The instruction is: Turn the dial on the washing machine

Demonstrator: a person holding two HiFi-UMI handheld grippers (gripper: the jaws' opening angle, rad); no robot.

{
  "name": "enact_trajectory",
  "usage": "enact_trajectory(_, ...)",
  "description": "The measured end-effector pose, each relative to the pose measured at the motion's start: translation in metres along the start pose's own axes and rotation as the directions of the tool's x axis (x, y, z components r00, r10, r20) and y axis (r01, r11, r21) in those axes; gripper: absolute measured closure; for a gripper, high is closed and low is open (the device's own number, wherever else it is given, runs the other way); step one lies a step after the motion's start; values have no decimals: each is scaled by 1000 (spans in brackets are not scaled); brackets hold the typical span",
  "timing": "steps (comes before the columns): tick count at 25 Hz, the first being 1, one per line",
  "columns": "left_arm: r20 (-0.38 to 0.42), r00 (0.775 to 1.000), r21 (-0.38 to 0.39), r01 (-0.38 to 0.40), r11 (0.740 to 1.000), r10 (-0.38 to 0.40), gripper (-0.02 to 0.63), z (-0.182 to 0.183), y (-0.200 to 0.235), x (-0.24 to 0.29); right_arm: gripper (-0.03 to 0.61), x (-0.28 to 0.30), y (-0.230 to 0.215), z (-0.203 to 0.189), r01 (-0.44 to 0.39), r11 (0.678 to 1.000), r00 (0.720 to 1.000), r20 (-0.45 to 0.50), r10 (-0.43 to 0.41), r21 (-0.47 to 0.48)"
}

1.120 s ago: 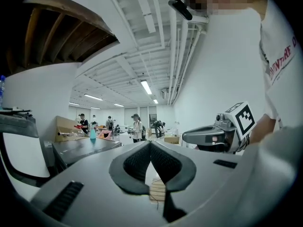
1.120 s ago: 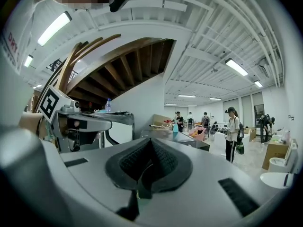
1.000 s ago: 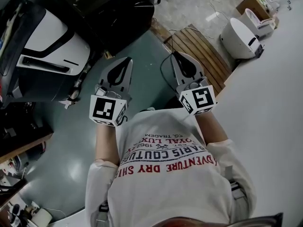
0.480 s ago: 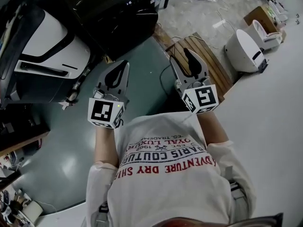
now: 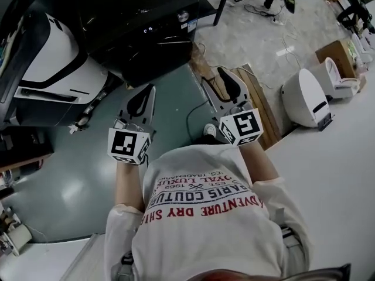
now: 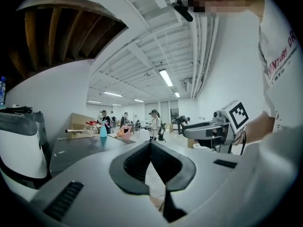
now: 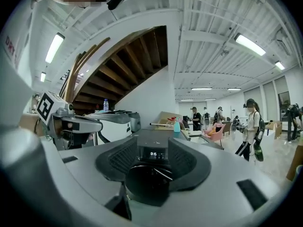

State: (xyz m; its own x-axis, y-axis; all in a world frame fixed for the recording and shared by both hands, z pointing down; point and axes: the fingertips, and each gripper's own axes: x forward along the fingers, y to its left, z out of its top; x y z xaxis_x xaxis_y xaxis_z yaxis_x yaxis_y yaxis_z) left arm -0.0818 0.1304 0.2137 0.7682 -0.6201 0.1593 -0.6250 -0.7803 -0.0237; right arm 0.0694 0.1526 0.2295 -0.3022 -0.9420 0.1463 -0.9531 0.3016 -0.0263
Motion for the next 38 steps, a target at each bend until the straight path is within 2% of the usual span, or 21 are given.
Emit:
enact_trajectory(8, -21, 998, -27, -54, 998, 53, 598, 5, -31, 105, 376, 24, -102, -7, -99, 995, 993, -59, 100, 19)
enact_trajectory(11, -35, 998, -31, -50, 998, 48, 598, 1, -36, 130, 376, 36, -122, -14, -121, 993, 988, -92, 122, 12)
enact_trajectory(15, -94, 995, -46, -37, 998, 32, 598, -20, -29, 152, 376, 56, -136, -28, -126, 992, 982, -137, 128, 21)
enact_trajectory(25, -123, 992, -102, -10, 995, -3, 598, -53, 47, 204, 375, 162, -142, -61, -118, 993, 965, -236, 112, -13)
enact_trajectory(28, -126, 992, -125, -37, 991, 21, 598, -70, 75, 214, 374, 195, -141, -81, -119, 993, 958, -265, 112, -12)
enact_trajectory(32, -142, 986, -171, -112, 979, 88, 598, -102, 109, 220, 374, 235, -136, -107, -129, 992, 948, -296, 121, -10)
enact_trajectory(38, -174, 978, -214, -148, 966, 112, 598, -142, 142, 232, 346, 296, -147, -147, -106, 989, 939, -339, 64, -107)
